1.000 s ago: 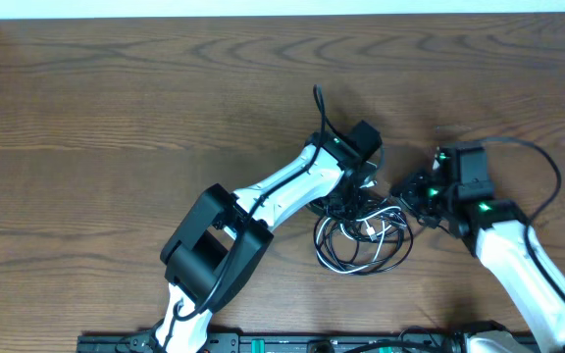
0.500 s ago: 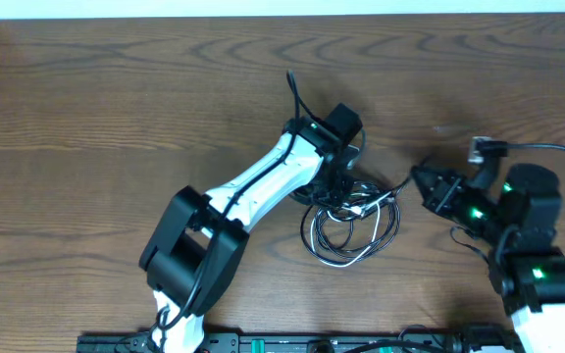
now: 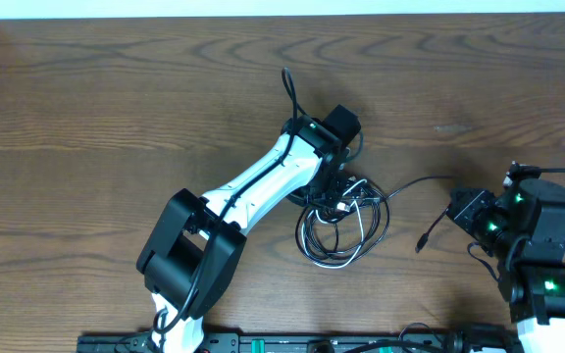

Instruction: Untangle cables

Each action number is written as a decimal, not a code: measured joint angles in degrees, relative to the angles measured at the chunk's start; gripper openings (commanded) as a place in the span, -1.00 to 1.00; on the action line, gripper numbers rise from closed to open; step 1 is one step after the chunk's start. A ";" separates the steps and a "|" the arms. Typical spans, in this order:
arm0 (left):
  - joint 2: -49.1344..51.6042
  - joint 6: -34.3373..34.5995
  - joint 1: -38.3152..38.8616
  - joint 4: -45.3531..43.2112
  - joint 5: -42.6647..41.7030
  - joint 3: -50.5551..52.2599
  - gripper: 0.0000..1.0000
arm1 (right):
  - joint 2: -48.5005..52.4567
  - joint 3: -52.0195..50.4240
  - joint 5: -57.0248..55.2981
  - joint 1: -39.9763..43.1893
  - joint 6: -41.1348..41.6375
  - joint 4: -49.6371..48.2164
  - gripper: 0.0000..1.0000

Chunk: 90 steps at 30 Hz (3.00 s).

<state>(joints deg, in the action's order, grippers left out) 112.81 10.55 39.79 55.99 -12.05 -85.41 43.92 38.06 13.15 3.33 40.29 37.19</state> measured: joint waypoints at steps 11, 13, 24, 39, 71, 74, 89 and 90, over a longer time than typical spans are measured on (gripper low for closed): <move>-0.11 0.00 0.00 -0.92 0.02 0.00 -0.85 | 7.37 -0.02 7.61 0.00 -1.20 0.33 -0.07; -0.11 0.00 0.00 -1.05 -0.07 0.00 -0.85 | 8.94 0.00 11.23 0.00 -1.51 0.55 -0.06; -0.11 -0.74 0.00 -2.71 -6.25 0.00 -0.85 | 19.85 -0.02 23.89 -0.22 -1.86 1.05 -0.03; -0.11 -2.69 0.00 -3.08 -12.02 0.00 -0.85 | 32.06 -0.02 26.53 -9.70 2.36 -14.01 -0.09; -0.13 -6.12 0.02 4.00 -5.57 0.00 -0.85 | 28.55 -0.09 37.38 -3.61 -1.84 -20.46 -0.98; -0.48 -6.14 0.02 3.52 -5.18 0.00 -0.85 | 26.32 -0.09 43.95 0.98 -2.21 -20.52 -0.98; -2.23 0.09 -1.29 4.81 6.67 0.04 -0.85 | 24.48 -0.11 56.76 15.10 -11.74 -11.32 -0.97; -2.97 0.17 -1.68 4.72 6.93 0.09 -0.85 | 24.46 -0.11 55.91 15.10 -12.87 -9.75 -0.98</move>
<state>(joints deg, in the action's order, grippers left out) 109.84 10.72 38.11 60.71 -5.13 -85.32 68.38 37.95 69.06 18.44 27.42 27.44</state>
